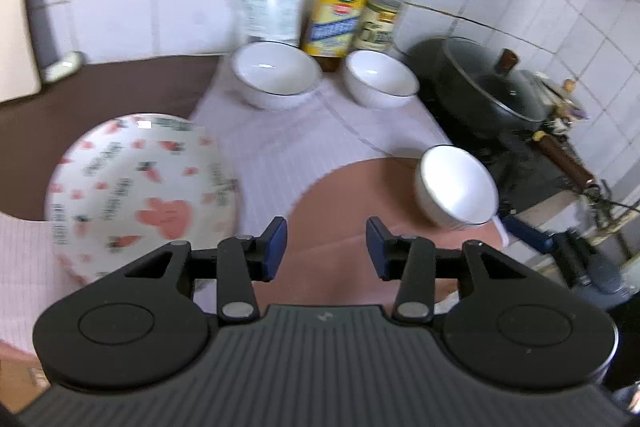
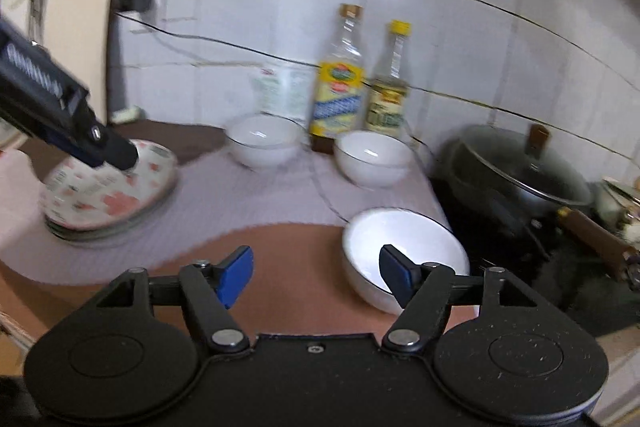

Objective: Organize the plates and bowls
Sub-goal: 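Open both grippers and move them toward the white bowls, then close both grippers on the rim of the large white bowl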

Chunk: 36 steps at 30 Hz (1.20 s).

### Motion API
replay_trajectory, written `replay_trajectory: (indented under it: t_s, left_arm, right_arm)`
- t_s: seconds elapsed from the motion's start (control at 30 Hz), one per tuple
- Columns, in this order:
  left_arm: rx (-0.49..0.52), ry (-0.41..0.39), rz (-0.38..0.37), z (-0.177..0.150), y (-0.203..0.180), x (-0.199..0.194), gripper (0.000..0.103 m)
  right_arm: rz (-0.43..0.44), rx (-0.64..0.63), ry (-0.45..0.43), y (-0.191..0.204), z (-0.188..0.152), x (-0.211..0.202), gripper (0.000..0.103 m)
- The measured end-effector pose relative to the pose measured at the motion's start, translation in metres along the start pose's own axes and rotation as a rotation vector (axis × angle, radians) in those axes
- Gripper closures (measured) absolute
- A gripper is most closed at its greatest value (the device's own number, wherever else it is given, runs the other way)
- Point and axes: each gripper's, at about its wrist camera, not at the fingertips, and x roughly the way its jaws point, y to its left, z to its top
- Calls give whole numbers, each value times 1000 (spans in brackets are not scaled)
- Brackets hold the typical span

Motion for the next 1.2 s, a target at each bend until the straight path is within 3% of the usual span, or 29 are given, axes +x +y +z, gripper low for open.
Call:
replay_trajectory:
  t_s: [0.1,0.23,0.5,0.8,0.9,1.0,1.2]
  left_arm:
    - [4,-29,-47,-1,-14,20,56]
    - [7,-22,-65,-4,-33,51,54]
    - [9,43,-153,2,-67,119,53]
    - [12,106,-175,11,-85,176,55]
    - [17,126,-156,13,-88,186,66]
    - [26,144,-152,13,-88,191,84]
    - [48,141,-147,10,-88,185,85]
  right_arm:
    - [-47,57,-1,-14,-12,9,27]
    - [-87,108,-27,-29,-25,20,11]
    - [-93,176,-4,-44,-47,59,9]
    - [-63,191,-36,-50,-61,89,9]
    - [-51,205,-42,-54,-63,94,9]
    - [-31,204,-45,-56,-60,99,9]
    - [0,246,-17,-57,-52,102,8]
